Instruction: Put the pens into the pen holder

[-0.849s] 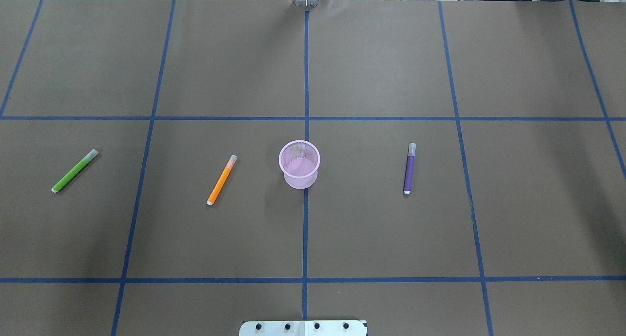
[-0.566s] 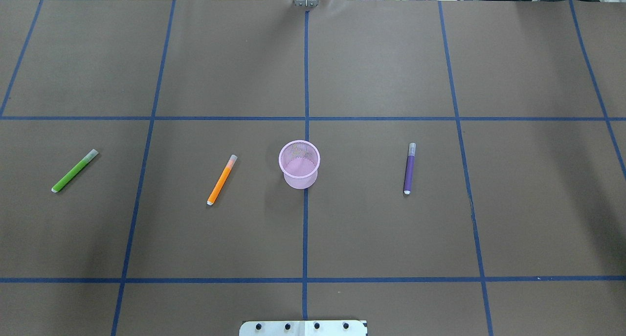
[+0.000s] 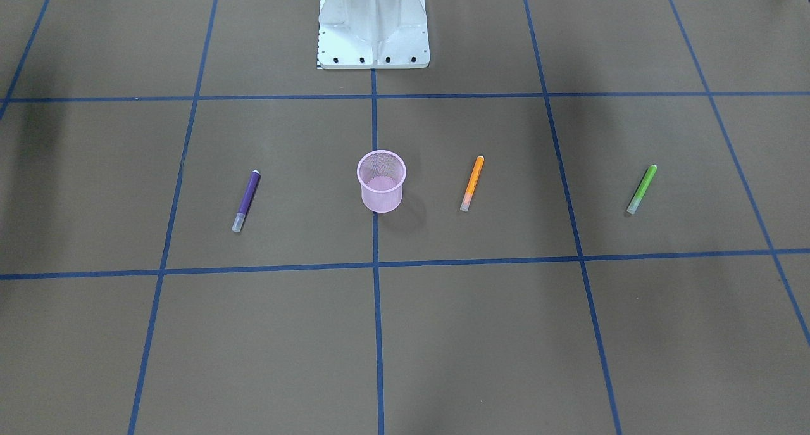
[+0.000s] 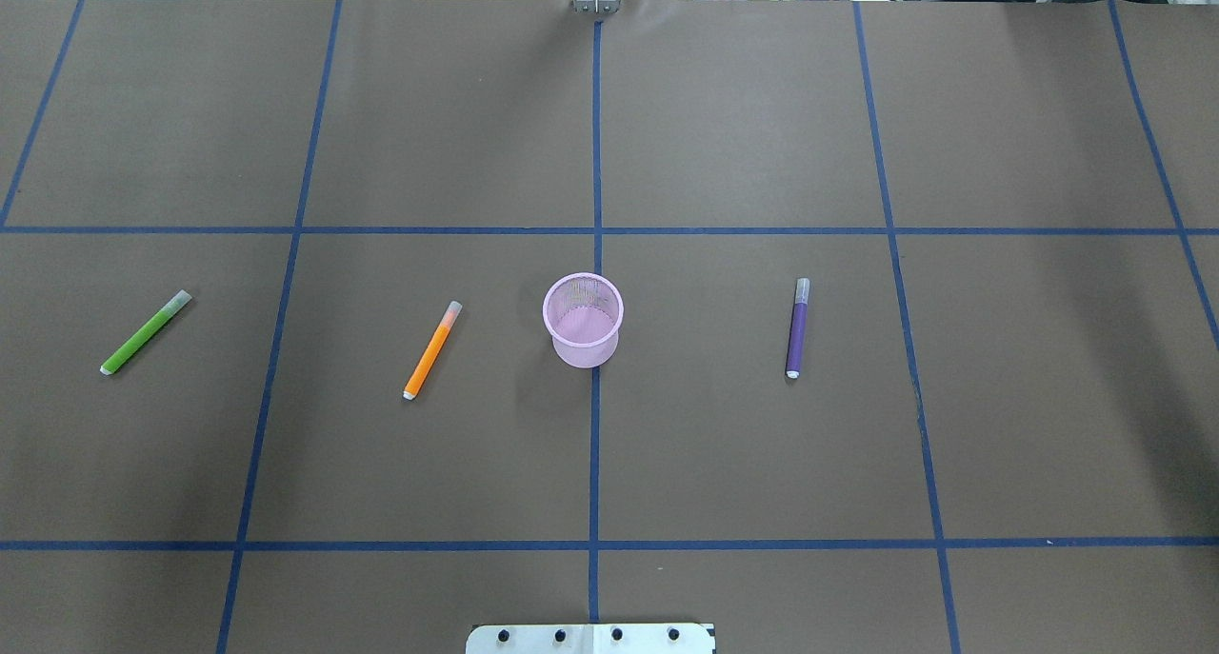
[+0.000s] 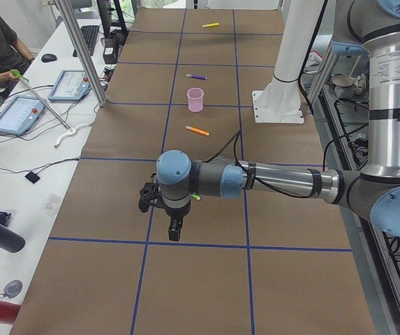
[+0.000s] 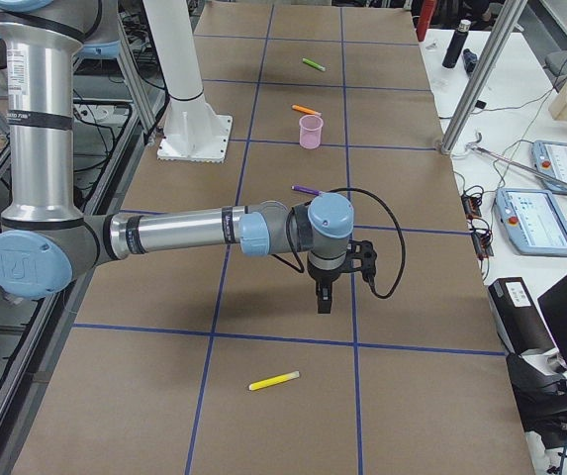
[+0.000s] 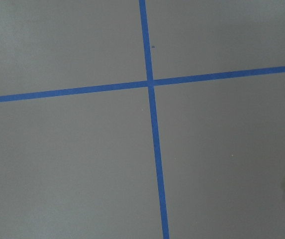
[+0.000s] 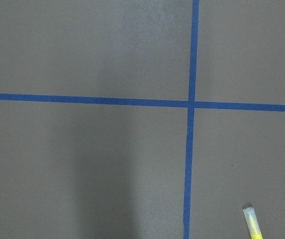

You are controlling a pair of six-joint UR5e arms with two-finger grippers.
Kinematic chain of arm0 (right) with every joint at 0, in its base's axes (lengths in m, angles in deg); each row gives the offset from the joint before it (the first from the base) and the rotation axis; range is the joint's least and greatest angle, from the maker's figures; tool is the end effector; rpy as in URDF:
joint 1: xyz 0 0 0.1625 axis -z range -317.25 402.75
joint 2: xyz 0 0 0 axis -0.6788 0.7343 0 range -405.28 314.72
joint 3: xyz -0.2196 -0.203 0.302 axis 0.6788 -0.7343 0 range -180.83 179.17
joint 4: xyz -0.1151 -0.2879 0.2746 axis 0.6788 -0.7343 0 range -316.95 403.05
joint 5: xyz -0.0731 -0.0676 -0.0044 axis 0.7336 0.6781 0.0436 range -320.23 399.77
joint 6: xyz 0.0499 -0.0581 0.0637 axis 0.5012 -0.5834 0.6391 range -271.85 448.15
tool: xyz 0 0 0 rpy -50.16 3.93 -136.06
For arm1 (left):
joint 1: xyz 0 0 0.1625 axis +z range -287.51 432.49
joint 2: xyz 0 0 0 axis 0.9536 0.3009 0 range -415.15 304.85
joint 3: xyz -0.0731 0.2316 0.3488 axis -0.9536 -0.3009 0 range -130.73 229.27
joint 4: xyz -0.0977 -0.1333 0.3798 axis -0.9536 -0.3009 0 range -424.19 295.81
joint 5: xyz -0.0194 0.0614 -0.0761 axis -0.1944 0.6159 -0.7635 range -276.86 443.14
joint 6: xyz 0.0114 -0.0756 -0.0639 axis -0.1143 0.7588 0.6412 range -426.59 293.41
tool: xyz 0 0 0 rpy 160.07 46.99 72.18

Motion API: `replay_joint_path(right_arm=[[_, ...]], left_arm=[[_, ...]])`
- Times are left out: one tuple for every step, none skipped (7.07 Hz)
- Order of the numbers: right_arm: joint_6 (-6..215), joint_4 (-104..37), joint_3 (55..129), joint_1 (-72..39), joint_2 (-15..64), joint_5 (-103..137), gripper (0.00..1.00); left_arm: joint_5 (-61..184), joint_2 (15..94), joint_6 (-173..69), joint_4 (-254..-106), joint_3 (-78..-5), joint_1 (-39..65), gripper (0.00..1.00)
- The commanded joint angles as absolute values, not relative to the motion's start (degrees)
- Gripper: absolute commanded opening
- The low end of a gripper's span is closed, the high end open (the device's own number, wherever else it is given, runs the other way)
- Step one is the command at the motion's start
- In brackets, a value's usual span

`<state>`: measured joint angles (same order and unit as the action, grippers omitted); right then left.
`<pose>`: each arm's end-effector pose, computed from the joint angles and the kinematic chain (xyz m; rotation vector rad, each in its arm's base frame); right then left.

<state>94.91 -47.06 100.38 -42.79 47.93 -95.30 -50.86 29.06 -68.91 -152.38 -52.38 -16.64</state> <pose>0.0258 -0.4763 0.5882 0.0531 -0.7943 -0.0160 -0.0572 -0.4527 0.6097 0.0771 0.7671 0.0800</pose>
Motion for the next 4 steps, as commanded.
replay_joint_path(right_arm=[[94.9, -47.0, 100.4, -42.8, 48.2, -95.3, 1.0], [94.9, -46.9, 100.4, -42.8, 48.2, -95.4, 1.0], [94.9, -46.8, 100.3, -42.8, 48.4, -95.5, 1.0], [94.9, -46.8, 99.1, -42.7, 48.9, -95.4, 1.0]], left_arm=[[-50.9, 28.9, -69.0, -152.5, -52.4, -16.6, 1.0], [-50.9, 28.8, -69.0, -152.7, -52.3, -16.6, 1.0], [-50.9, 28.8, -69.4, -152.6, -51.6, -16.5, 1.0], [-55.3, 28.7, -69.0, -152.5, -51.5, -16.5, 1.0]])
